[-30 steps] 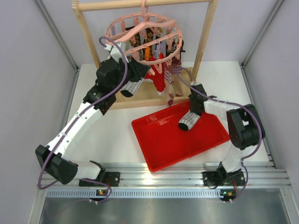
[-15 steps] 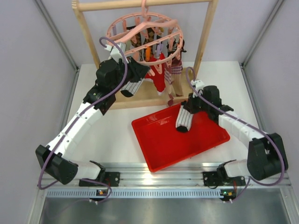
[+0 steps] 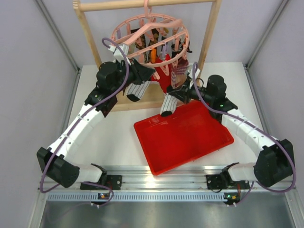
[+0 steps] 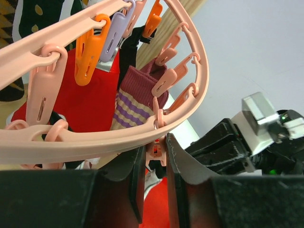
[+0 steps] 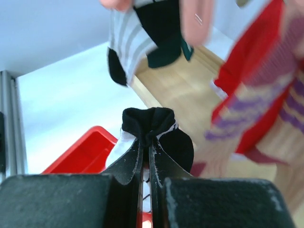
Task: Clip the socks to the hanger
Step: Clamp the sock onto the hanger.
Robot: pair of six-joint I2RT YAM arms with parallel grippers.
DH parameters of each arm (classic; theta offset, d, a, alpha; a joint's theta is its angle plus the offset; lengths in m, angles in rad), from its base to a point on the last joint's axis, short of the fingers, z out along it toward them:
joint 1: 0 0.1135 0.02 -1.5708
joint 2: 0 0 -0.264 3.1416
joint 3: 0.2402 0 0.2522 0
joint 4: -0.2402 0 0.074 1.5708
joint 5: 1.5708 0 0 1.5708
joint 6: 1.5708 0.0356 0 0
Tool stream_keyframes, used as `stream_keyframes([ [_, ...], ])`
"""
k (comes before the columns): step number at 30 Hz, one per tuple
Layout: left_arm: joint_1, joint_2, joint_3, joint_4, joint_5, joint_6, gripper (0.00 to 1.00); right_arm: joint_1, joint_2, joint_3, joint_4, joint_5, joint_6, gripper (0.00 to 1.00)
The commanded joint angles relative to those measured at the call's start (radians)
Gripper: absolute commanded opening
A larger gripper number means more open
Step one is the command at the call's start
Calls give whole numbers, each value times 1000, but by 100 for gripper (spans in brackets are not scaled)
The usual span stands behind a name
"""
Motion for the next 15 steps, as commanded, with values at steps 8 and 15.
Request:
stream_keyframes([
  [8,9,-8,-14,59,82,-7,0,101,6,100,71,-81,-67,0],
  [15,10,3,-10,61,105,-18,0,118,41,163,75,-28,-101,0],
])
